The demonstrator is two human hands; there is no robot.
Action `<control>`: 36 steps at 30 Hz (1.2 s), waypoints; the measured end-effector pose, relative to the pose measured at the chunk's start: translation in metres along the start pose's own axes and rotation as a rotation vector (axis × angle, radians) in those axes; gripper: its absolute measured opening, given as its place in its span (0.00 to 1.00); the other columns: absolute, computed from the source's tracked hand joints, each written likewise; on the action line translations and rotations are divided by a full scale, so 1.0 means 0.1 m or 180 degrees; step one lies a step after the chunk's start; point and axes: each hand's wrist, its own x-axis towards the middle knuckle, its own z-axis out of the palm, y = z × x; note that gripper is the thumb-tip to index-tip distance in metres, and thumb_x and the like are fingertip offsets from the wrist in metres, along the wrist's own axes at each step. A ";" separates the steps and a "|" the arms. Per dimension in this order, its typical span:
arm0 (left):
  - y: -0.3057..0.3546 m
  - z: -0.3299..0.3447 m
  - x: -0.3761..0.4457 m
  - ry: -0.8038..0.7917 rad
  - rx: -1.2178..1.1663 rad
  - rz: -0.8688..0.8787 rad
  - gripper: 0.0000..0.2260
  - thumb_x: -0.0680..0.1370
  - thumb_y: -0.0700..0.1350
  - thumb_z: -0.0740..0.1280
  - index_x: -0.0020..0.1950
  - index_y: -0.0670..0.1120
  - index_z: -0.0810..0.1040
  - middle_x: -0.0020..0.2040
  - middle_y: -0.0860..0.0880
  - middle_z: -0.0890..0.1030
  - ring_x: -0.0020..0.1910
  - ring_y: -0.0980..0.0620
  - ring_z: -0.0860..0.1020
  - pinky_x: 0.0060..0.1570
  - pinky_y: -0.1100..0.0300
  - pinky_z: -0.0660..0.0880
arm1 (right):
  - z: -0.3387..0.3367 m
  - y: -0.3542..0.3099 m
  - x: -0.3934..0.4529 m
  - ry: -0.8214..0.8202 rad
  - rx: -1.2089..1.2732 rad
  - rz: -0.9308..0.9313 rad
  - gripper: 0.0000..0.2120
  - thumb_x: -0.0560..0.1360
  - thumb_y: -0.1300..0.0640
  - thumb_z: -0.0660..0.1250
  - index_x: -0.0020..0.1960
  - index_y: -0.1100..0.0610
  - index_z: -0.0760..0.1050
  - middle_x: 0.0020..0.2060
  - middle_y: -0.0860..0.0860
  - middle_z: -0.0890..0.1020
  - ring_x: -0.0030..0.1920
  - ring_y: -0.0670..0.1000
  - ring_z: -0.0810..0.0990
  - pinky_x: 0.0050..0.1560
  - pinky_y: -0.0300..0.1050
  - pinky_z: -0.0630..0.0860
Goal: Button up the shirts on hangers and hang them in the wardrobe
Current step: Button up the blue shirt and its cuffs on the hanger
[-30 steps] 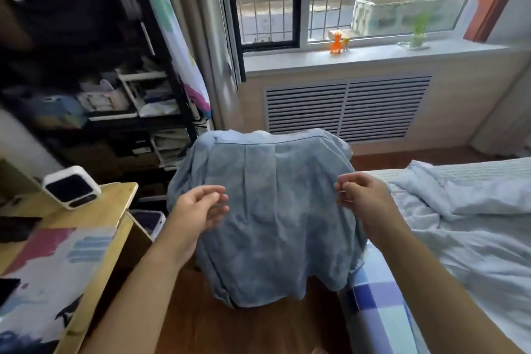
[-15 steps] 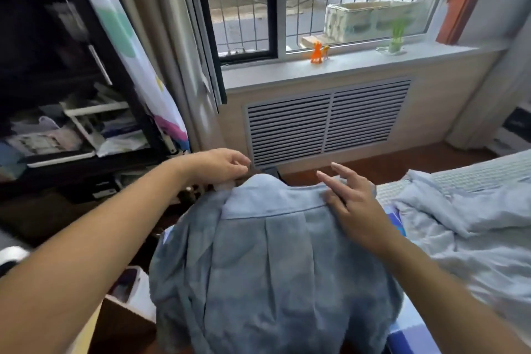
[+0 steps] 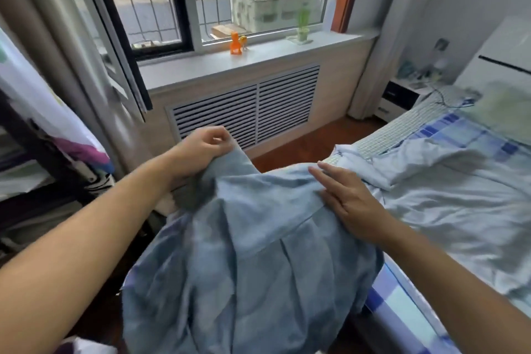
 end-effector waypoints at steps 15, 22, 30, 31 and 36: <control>0.84 0.27 -1.44 -0.1495 0.1080 0.0509 0.29 0.81 0.38 0.68 0.73 0.68 0.70 0.62 0.62 0.81 0.65 0.60 0.77 0.70 0.50 0.72 | -0.33 -0.95 0.28 -0.0298 0.0422 -0.0372 0.33 0.73 0.69 0.66 0.70 0.41 0.73 0.76 0.39 0.65 0.64 0.44 0.76 0.56 0.41 0.76; 0.14 0.15 -1.73 -0.0600 0.1138 -0.0013 0.25 0.77 0.43 0.75 0.70 0.60 0.74 0.43 0.60 0.83 0.38 0.61 0.76 0.46 0.62 0.74 | 0.24 -0.91 0.11 0.0518 0.0255 0.0329 0.06 0.80 0.61 0.66 0.47 0.55 0.81 0.42 0.46 0.82 0.45 0.48 0.78 0.43 0.39 0.66; 0.24 0.07 -1.75 0.0777 0.0633 0.0452 0.12 0.81 0.54 0.64 0.40 0.53 0.75 0.32 0.56 0.75 0.33 0.57 0.72 0.40 0.48 0.73 | 0.16 -0.93 0.07 0.0966 0.0963 0.1127 0.14 0.84 0.58 0.58 0.42 0.45 0.69 0.30 0.46 0.78 0.34 0.49 0.78 0.39 0.47 0.73; 0.35 0.06 -1.77 0.0739 0.0656 0.0466 0.12 0.82 0.54 0.64 0.41 0.51 0.75 0.31 0.55 0.74 0.32 0.56 0.71 0.38 0.49 0.72 | 0.15 -0.94 0.06 0.0919 0.0956 0.1134 0.14 0.84 0.58 0.58 0.42 0.44 0.69 0.31 0.46 0.78 0.35 0.48 0.78 0.39 0.45 0.73; 0.86 0.16 -1.88 -0.0223 0.1521 0.0864 0.06 0.81 0.50 0.67 0.46 0.59 0.74 0.37 0.62 0.79 0.36 0.60 0.76 0.37 0.65 0.70 | -0.07 -0.90 -0.04 0.0863 0.0850 0.1184 0.11 0.84 0.62 0.59 0.44 0.51 0.72 0.37 0.45 0.76 0.39 0.40 0.75 0.39 0.29 0.66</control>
